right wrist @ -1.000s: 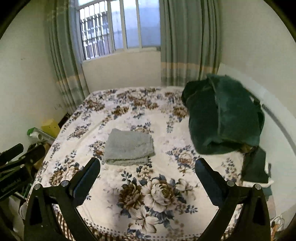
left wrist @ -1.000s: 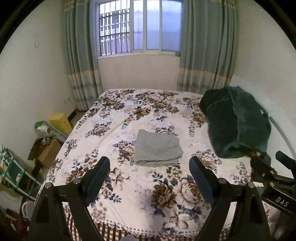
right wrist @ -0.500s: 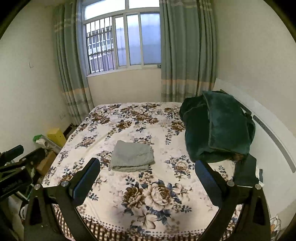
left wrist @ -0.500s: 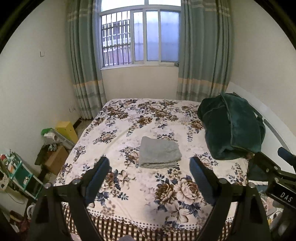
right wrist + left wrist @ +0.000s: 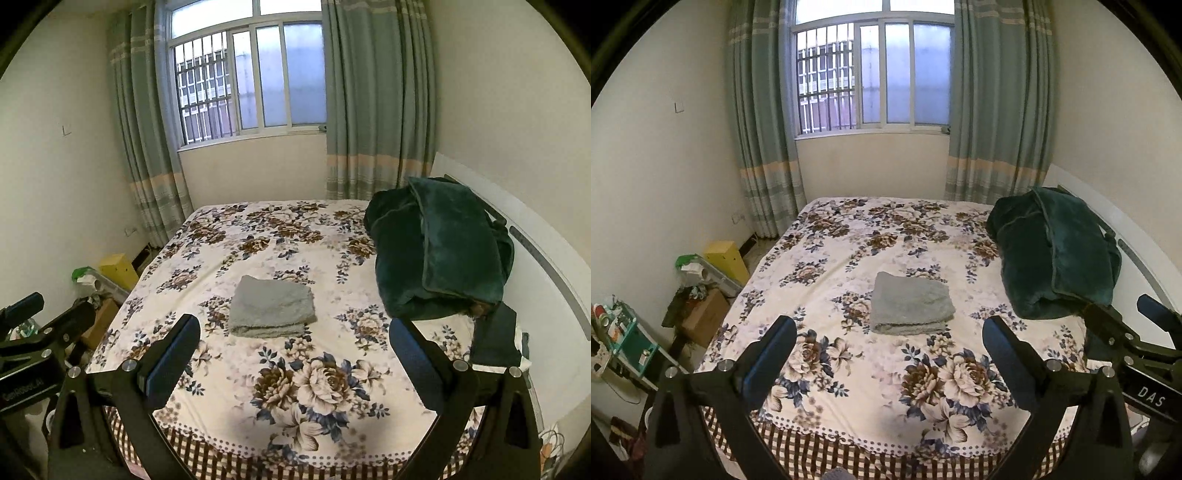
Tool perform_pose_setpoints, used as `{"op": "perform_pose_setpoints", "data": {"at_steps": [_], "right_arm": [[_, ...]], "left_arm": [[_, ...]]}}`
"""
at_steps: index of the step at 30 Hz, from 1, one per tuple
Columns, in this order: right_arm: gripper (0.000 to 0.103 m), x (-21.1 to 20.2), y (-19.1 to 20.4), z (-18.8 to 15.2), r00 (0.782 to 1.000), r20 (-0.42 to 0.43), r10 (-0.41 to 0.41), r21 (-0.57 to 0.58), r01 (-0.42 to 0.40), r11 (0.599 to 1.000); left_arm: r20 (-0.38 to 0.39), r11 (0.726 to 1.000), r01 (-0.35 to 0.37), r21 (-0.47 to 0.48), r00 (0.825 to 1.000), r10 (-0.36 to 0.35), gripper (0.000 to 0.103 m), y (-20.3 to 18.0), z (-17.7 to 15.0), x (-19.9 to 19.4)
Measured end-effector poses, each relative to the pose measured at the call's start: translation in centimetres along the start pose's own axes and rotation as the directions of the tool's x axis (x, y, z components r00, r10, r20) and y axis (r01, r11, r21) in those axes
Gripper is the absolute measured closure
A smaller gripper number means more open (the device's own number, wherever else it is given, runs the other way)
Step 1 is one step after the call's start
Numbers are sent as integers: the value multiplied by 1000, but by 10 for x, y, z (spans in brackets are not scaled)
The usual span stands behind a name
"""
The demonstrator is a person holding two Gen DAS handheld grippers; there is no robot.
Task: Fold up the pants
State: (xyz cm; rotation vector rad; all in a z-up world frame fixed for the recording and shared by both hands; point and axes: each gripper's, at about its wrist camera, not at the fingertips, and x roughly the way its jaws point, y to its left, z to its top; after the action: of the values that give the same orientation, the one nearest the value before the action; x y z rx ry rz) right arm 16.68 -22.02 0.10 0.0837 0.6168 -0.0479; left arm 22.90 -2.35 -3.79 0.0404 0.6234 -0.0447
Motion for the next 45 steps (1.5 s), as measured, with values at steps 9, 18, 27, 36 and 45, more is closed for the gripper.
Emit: {"op": "perform_pose_setpoints", "data": {"at_steps": [9,18,27,36,45], "right_arm": [[0,2,6,3,1000,-3,11,-5,-11,1000],[0,6,6,8,1000,1,15,-6,-15,1000],[0,5,5,9,1000,3,19,-6,-19,1000],[0,6,4,8,1000,1,21,-11,-21,1000],[0,7,4,13,1000,3,24,-11,-24,1000]], "left_arm": [[2,1000,0,-7,1000,0,0,1,2,1],[2,1000,1,-8,1000,-1,0,3,3,1],[6,1000,-2,-12,1000,2,0,3,8,-1],[17,1000,-14,-13,1000,15,0,2,15,-2],[20,1000,-16,-13,1000,17,0,3,16,-2]]}}
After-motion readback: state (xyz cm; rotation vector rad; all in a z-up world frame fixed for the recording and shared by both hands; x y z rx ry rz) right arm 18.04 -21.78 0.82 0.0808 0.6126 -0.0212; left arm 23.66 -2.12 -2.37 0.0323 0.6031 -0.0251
